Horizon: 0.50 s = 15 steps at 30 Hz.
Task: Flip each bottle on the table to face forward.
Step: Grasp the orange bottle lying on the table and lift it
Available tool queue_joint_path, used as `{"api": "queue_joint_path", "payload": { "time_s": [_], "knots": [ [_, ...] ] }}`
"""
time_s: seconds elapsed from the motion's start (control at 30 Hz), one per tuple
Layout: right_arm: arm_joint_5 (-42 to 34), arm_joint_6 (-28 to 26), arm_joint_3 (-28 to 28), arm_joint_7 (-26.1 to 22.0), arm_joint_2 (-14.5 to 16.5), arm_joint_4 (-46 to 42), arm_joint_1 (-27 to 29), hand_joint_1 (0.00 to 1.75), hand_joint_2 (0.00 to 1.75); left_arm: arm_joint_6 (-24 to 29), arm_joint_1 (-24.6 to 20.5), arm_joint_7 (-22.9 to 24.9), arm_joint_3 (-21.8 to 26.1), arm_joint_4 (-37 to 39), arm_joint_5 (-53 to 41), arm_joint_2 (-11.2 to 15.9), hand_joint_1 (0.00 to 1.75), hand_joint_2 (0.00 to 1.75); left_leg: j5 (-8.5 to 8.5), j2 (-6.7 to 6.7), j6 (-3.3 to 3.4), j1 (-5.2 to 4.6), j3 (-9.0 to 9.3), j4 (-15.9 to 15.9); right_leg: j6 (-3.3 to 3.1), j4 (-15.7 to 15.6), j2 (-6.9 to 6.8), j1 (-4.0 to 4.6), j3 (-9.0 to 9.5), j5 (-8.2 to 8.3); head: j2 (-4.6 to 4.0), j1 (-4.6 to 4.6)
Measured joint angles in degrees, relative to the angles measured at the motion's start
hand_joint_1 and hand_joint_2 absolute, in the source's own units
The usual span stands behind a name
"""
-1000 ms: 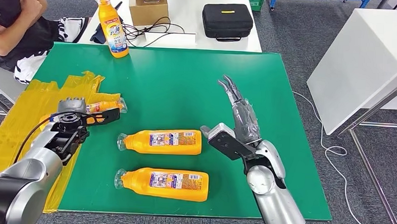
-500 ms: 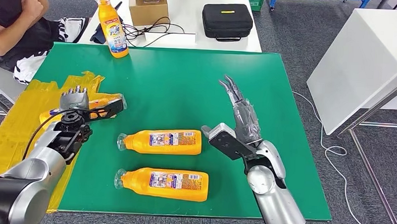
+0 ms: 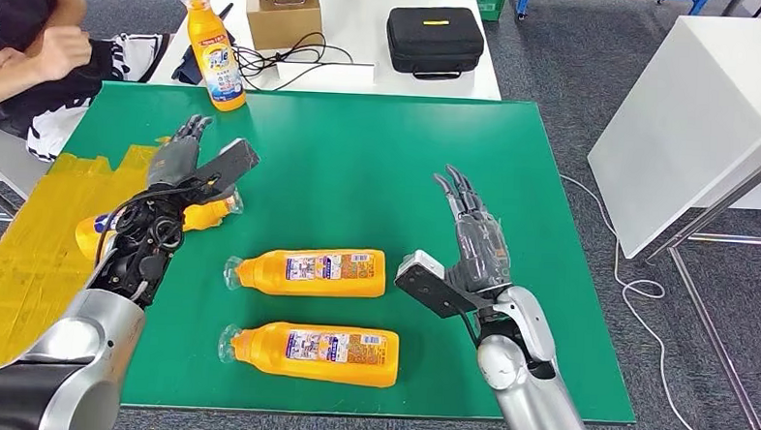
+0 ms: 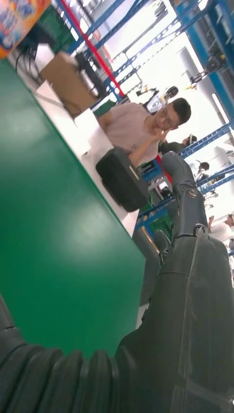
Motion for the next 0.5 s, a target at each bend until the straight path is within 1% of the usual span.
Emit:
{"api": "queue_joint_path", "payload": {
  "time_s": [0.1,0.23,0.37,0.4,0.5],
  "knots": [
    [1.5,1.1,-0.1,0.7,-0.2,0.3,0.7,0.0,1.75,-3.0,1.9,-4.5,0.0,-5.4,8.3,-1.0,0.0,1.75,0.0,-0.01,0.0,0.01,0.0,0.0,0.0,0.0,0.0,0.0,0.0,0.0,0.0,0.01],
    [2.2,2.1,-0.1,0.9,-0.3,1.0,0.9,0.0,1.75,-5.9,3.8,-7.5,-0.1,-10.9,15.1,-1.9,0.0,1.75,0.0,0.0,0.0,0.01,0.0,0.0,0.0,0.0,0.0,0.0,0.01,0.0,0.0,0.0],
    [3.2,4.5,0.5,1.1,-0.3,3.5,0.0,0.0,1.75,-9.8,5.3,-11.2,0.0,-14.7,25.7,-2.5,0.0,1.75,0.0,0.01,0.0,0.01,-0.01,0.0,0.0,0.0,0.0,0.0,0.02,0.0,0.0,0.02],
    [3.4,5.2,1.0,1.1,-0.3,4.6,-0.5,0.0,1.75,-11.7,5.7,-12.4,0.0,-15.5,29.5,-2.6,0.0,1.75,0.0,0.01,0.0,0.01,-0.01,0.0,0.0,0.0,0.0,0.0,0.02,0.0,0.0,0.01],
    [3.7,6.8,3.1,0.9,0.2,8.8,-2.9,0.0,1.75,-19.5,7.5,-17.0,-0.2,-18.3,42.1,-2.8,0.0,1.75,0.0,0.01,0.0,0.01,0.0,0.0,0.0,0.0,0.01,0.01,0.02,0.0,0.0,0.01]
  ]
}}
